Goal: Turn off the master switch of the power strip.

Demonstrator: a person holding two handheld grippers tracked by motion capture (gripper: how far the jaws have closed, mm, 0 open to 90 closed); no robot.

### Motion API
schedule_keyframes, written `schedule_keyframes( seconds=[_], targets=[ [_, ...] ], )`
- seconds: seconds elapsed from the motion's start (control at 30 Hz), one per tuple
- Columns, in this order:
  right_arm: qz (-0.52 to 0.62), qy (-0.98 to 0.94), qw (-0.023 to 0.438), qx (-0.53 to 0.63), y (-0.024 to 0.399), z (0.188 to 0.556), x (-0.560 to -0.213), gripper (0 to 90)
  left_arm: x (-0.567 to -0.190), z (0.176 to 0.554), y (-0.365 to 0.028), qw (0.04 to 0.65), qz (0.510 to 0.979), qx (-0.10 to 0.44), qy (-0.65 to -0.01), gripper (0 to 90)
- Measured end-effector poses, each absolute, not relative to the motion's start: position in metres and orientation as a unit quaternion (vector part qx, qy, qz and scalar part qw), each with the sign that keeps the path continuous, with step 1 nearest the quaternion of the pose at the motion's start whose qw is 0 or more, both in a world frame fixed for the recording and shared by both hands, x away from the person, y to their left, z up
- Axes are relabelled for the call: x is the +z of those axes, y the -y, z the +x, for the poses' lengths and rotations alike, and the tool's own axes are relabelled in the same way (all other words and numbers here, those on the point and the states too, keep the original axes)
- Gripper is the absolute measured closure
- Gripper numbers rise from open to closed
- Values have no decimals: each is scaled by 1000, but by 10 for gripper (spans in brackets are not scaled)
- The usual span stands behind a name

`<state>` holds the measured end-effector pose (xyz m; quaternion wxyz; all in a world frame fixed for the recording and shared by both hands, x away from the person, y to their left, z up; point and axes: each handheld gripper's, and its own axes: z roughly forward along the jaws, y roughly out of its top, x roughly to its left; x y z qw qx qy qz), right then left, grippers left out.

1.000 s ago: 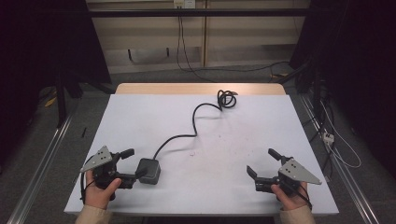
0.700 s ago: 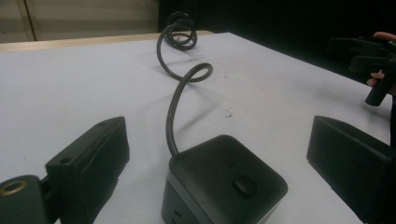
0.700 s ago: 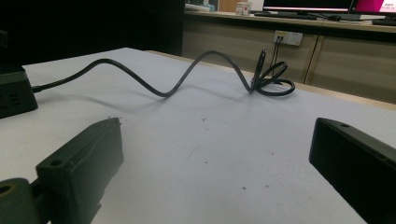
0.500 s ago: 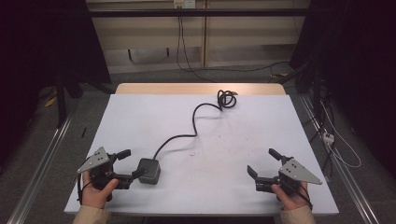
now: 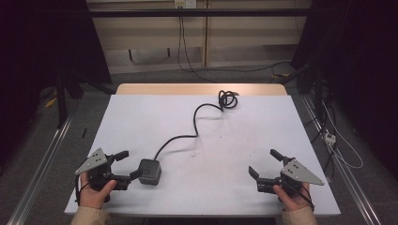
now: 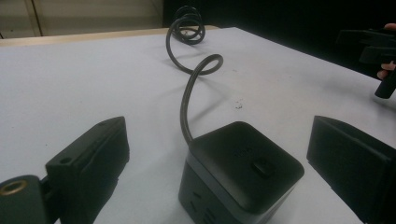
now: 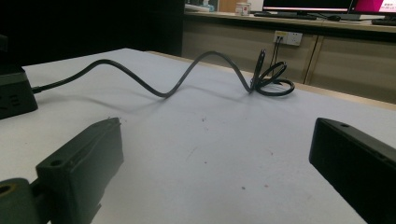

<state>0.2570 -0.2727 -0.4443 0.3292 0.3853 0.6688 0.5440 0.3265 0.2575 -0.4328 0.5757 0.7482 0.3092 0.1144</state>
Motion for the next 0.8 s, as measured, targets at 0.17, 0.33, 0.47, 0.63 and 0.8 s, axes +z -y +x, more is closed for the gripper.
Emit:
schedule_keyframes(
  seconds=[0.17, 0.33, 0.47, 0.63, 0.8],
  targets=[
    [387, -668, 330, 544, 273, 257, -444, 25, -435, 327, -260, 577, 746, 112, -312, 54],
    [386, -668, 329, 545, 274, 257, -444, 25, -436, 327, -261, 576, 746, 114, -315, 54],
    [387, -666, 330, 545, 274, 257, -444, 25, -436, 327, -263, 577, 744, 118, -316, 54],
    [388, -665, 329, 546, 275, 257, -444, 25, -437, 326, -264, 576, 744, 116, -318, 55],
    [389, -665, 329, 546, 275, 257, -444, 25, -438, 327, -266, 575, 745, 119, -317, 55]
  ],
)
